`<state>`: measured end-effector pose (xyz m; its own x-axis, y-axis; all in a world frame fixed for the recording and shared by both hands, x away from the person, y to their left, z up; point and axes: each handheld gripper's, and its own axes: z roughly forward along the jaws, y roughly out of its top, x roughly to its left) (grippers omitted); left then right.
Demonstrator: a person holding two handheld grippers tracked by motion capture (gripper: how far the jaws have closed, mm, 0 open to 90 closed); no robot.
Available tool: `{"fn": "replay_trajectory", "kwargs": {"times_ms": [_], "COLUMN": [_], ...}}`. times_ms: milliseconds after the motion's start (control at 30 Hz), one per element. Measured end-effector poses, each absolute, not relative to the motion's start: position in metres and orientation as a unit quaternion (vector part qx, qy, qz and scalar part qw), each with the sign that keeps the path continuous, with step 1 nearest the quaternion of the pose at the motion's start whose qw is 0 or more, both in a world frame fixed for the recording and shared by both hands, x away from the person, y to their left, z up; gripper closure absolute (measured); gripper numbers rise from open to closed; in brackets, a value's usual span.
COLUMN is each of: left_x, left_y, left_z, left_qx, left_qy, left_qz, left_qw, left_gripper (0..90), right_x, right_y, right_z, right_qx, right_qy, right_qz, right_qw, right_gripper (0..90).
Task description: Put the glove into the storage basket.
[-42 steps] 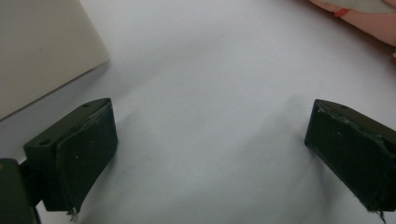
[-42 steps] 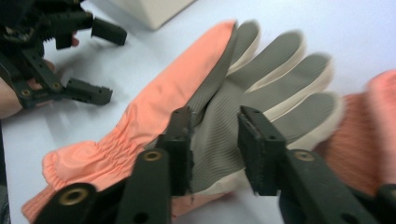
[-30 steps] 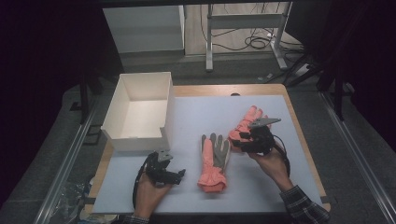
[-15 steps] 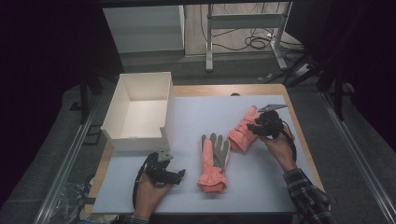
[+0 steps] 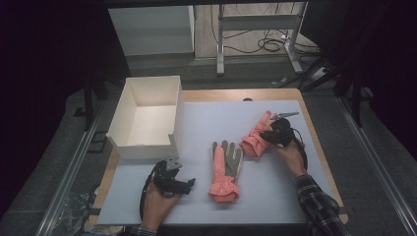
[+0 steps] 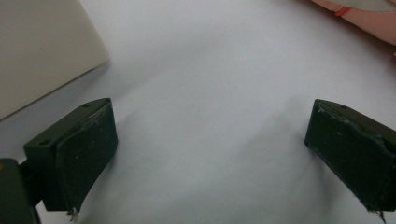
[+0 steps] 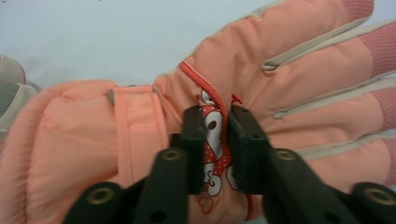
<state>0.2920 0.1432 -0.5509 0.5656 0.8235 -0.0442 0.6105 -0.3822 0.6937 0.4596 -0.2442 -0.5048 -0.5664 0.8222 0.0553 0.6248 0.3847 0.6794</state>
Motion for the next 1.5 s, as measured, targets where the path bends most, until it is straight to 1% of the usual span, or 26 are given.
{"fn": "replay_trajectory", "kwargs": {"times_ms": [33,67,167,267,467,633,833,1067,1333,1367,1433,1500], "left_x": [0.292,0.292,0.292,0.292,0.292,0.292,0.292,0.292,0.292,0.292,0.292,0.292], "left_y": [0.143,0.143,0.143,0.143,0.143,0.143,0.143,0.143,0.143,0.143,0.143,0.143], "left_z": [-0.551,-0.551,-0.551,-0.551,-0.551,-0.551,-0.551,-0.551,-0.551,-0.551,-0.551,-0.551], "left_qx": [0.816,0.816,0.816,0.816,0.816,0.816,0.816,0.816,0.817,0.815,0.817,0.816], "left_qy": [0.439,0.439,0.439,0.439,0.439,0.439,0.439,0.439,0.438,0.440,0.438,0.440], "left_qz": [0.156,0.156,0.156,0.156,0.156,0.156,0.156,0.156,0.157,0.157,0.157,0.157], "left_qw": [0.341,0.341,0.341,0.341,0.341,0.341,0.341,0.341,0.341,0.342,0.340,0.342], "left_gripper": [2.3,2.3,2.3,2.3,2.3,2.3,2.3,2.3,2.3,2.3,2.3,2.3], "right_x": [0.459,0.458,0.458,0.458,0.452,0.446,0.433,0.410,0.387,0.380,0.377,0.366], "right_y": [-0.245,-0.246,-0.248,-0.250,-0.258,-0.270,-0.272,-0.259,-0.234,-0.223,-0.220,-0.203], "right_z": [-0.505,-0.504,-0.499,-0.495,-0.484,-0.472,-0.456,-0.440,-0.429,-0.427,-0.426,-0.425], "right_qx": [0.441,0.439,0.438,0.435,0.417,0.412,0.390,0.354,0.310,0.293,0.288,0.264], "right_qy": [0.817,0.818,0.817,0.817,0.826,0.824,0.831,0.841,0.854,0.860,0.862,0.871], "right_qz": [0.338,0.340,0.344,0.347,0.340,0.353,0.366,0.381,0.395,0.396,0.397,0.397], "right_qw": [0.150,0.151,0.149,0.150,0.166,0.164,0.153,0.147,0.135,0.131,0.128,0.119], "right_gripper": [82.6,84.3,86.4,86.6,86.8,86.7,86.6,86.4,86.3,86.3,86.2,86.2]}}
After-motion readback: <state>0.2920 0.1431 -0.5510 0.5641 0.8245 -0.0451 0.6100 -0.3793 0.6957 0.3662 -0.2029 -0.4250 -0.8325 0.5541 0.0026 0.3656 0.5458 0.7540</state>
